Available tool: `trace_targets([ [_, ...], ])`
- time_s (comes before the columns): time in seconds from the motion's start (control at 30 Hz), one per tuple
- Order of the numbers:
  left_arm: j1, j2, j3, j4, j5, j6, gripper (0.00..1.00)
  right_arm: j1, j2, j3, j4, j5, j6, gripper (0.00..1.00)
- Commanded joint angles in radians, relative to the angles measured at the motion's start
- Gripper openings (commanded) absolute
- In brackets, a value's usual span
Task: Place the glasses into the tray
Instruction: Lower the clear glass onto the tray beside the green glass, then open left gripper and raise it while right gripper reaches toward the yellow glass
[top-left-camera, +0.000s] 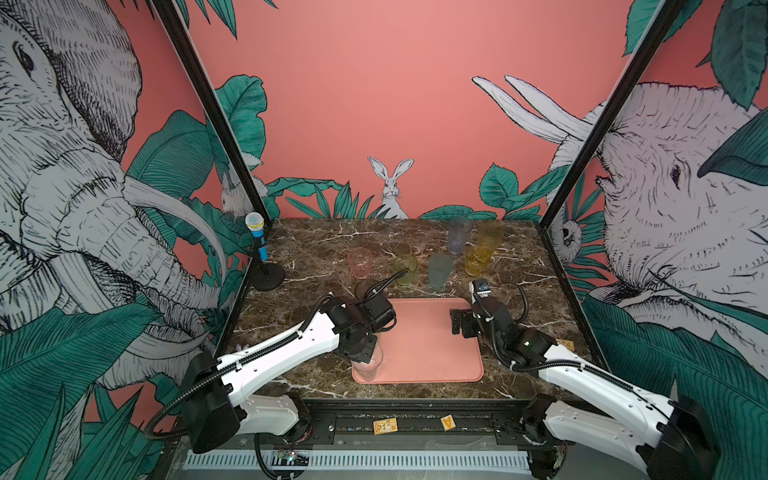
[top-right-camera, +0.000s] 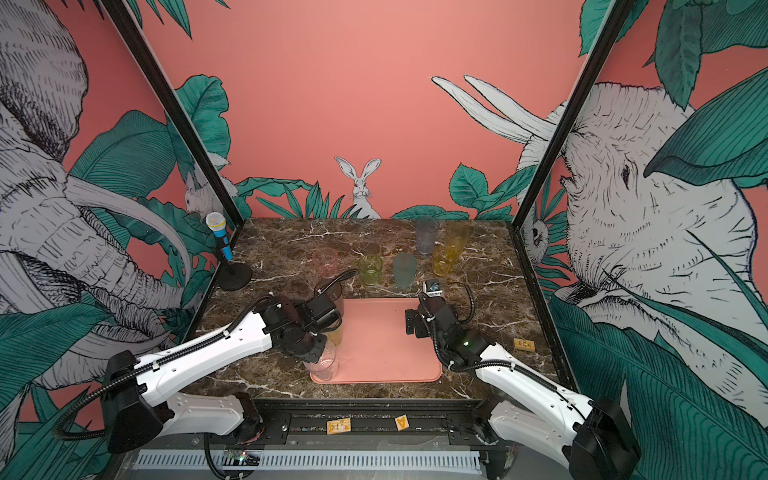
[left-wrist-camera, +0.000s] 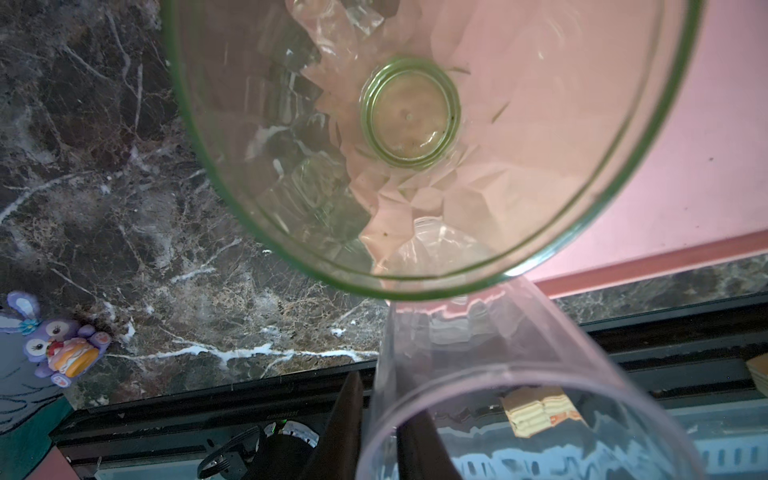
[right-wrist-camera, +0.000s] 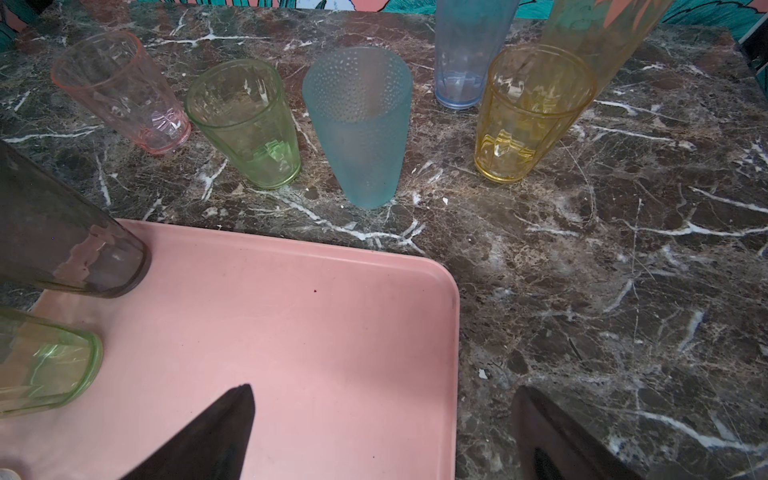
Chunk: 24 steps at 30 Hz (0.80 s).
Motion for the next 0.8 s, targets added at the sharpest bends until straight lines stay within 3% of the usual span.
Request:
trace_targets([
  [0.0,0.006,-0.011,0.012,-0.028,-0.026,-0.015,0.27,-0.005,-0.019,-0.002,0.017,0.004,0.016,0.99],
  [0.43,0.014,-0.027,0.138,-0.088,-0.061,0.002,0.31,-0.006,-0.024,0.001,0.009,0.007,0.021,0.99],
  [0.77,0.088,-0.07,0.266,-0.102,-0.111,0.036,0.45,-0.007,-0.037,0.073,-0.071,0.03,0.01,0.99],
])
